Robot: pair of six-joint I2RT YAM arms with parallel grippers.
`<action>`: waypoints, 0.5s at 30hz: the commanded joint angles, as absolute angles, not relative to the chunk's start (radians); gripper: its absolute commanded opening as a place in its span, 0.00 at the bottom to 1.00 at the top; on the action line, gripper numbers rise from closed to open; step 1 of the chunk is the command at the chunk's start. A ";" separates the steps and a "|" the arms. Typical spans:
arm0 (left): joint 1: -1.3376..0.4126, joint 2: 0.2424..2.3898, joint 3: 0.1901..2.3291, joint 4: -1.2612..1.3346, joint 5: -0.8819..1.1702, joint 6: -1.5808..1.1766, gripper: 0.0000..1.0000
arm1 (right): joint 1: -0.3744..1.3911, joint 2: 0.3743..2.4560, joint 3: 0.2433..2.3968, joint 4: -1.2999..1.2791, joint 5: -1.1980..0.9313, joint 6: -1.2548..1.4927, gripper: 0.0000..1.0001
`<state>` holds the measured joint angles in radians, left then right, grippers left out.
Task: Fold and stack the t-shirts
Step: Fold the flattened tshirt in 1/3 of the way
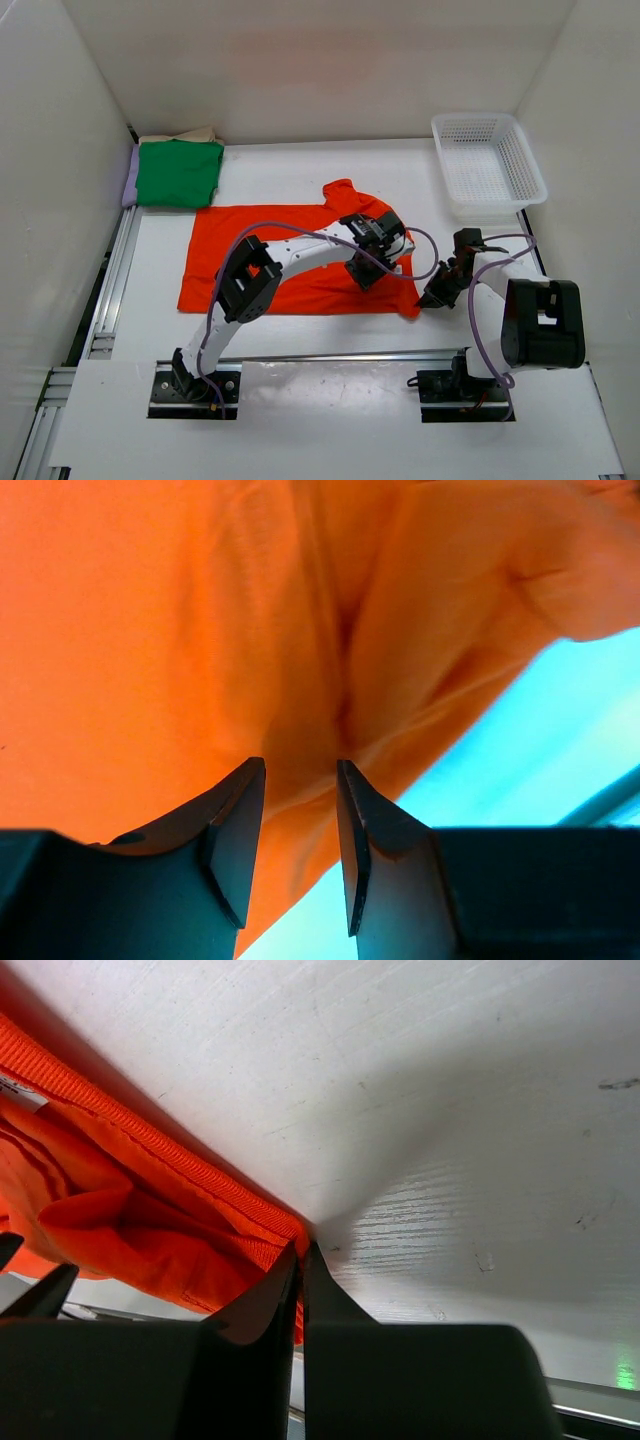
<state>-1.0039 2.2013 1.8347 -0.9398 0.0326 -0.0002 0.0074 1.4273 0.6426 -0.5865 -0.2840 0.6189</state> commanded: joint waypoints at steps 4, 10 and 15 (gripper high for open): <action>-1.011 2.135 1.924 -0.937 0.089 0.000 0.56 | 0.005 1.404 0.618 -0.604 -0.226 0.603 0.00; -1.011 2.157 1.898 -0.937 0.020 0.000 0.57 | 0.005 1.404 0.618 -0.604 -0.225 0.594 0.00; -1.011 2.184 1.873 -0.937 0.058 0.000 0.54 | 0.005 1.404 0.618 -0.604 -0.225 0.594 0.00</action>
<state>-1.0100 2.2013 1.8839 -0.9409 0.0383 -0.0002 0.0078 1.4151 0.6376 -0.5877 -0.2729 0.6174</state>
